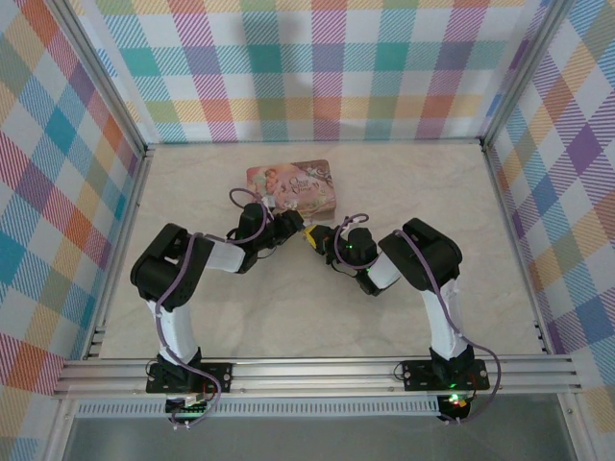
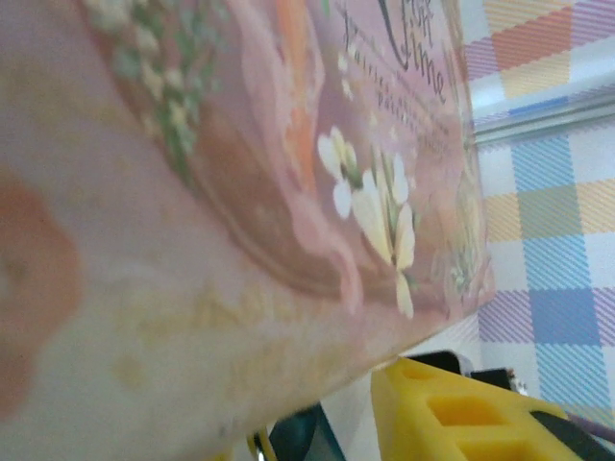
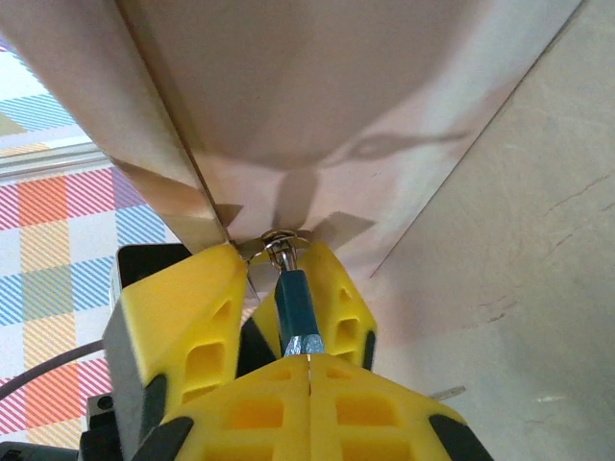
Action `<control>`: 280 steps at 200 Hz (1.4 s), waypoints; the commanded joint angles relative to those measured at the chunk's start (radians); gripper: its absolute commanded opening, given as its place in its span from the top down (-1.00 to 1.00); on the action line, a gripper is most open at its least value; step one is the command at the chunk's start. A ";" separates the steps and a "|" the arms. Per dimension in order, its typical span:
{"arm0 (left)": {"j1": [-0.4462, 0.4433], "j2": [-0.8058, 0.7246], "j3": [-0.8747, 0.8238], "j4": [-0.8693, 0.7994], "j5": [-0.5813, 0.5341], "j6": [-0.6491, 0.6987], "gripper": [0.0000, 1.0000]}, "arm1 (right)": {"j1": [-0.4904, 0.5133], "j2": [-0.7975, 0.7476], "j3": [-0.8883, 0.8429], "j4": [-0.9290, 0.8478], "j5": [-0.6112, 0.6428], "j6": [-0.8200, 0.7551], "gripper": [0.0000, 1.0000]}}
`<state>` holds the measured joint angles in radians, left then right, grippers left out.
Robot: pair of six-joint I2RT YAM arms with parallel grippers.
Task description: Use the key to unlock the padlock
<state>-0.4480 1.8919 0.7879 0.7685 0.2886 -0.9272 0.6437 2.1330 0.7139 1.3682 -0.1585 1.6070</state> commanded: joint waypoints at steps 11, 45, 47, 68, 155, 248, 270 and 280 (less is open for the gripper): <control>0.008 0.054 -0.003 0.044 -0.005 -0.061 0.55 | 0.011 0.019 0.015 0.039 -0.012 -0.021 1.00; 0.008 0.059 -0.011 0.046 0.003 -0.066 0.79 | 0.011 0.018 0.014 0.039 -0.013 -0.021 1.00; 0.008 0.059 -0.012 0.047 0.003 -0.066 0.79 | 0.010 0.018 0.014 0.039 -0.013 -0.021 1.00; 0.008 0.055 -0.015 0.043 0.004 -0.068 0.85 | 0.008 0.014 0.007 0.038 -0.010 -0.021 1.00; -0.005 0.034 -0.036 0.061 0.048 -0.097 1.00 | -0.007 0.027 0.064 0.037 -0.027 -0.016 1.00; 0.002 -0.040 -0.007 -0.120 0.037 -0.083 1.00 | -0.081 -0.259 -0.109 -0.401 -0.163 -0.331 0.45; 0.001 -0.071 0.003 -0.190 0.045 -0.078 1.00 | -0.076 -0.395 -0.033 -0.794 -0.181 -0.553 0.45; 0.000 -0.086 0.008 -0.224 0.051 -0.077 1.00 | -0.076 -0.441 -0.007 -0.926 -0.167 -0.631 0.45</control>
<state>-0.4465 1.8503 0.7830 0.6880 0.2977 -0.9535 0.5613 1.8034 0.6331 0.8719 -0.2966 1.2655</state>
